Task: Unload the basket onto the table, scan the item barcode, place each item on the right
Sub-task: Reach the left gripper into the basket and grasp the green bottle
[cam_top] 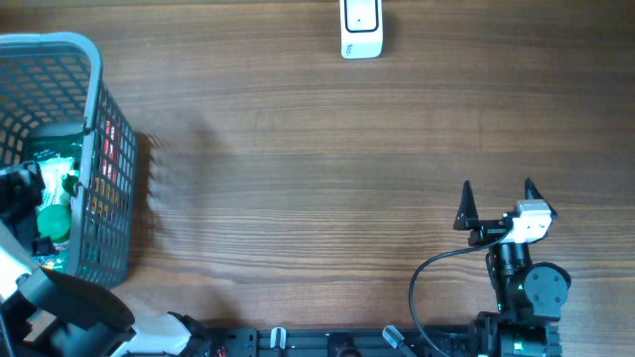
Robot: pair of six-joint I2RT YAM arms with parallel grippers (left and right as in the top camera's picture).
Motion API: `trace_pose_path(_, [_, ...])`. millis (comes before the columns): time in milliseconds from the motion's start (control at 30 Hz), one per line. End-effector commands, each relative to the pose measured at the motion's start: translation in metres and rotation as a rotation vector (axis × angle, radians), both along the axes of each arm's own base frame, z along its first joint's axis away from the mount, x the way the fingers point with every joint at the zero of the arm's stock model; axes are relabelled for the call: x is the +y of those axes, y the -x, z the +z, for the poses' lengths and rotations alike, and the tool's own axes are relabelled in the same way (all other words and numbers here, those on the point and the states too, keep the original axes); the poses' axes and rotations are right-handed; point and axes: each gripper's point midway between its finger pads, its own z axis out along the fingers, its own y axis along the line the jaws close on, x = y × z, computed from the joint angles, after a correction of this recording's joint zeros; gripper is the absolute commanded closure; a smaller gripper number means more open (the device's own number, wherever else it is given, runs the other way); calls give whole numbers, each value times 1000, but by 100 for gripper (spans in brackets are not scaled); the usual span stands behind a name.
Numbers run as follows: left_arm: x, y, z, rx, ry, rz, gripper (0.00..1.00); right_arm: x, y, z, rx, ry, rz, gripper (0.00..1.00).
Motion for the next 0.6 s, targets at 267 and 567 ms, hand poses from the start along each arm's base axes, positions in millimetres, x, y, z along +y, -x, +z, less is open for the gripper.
trace_pose_path(267, [11,7,-60,28,-54,46,0,-1,0,1,-4,-10,-7,0])
trace_pose_path(567, [21,-4,-86,17,-60,44,0,-1,0,1,-4,-10,-7,0])
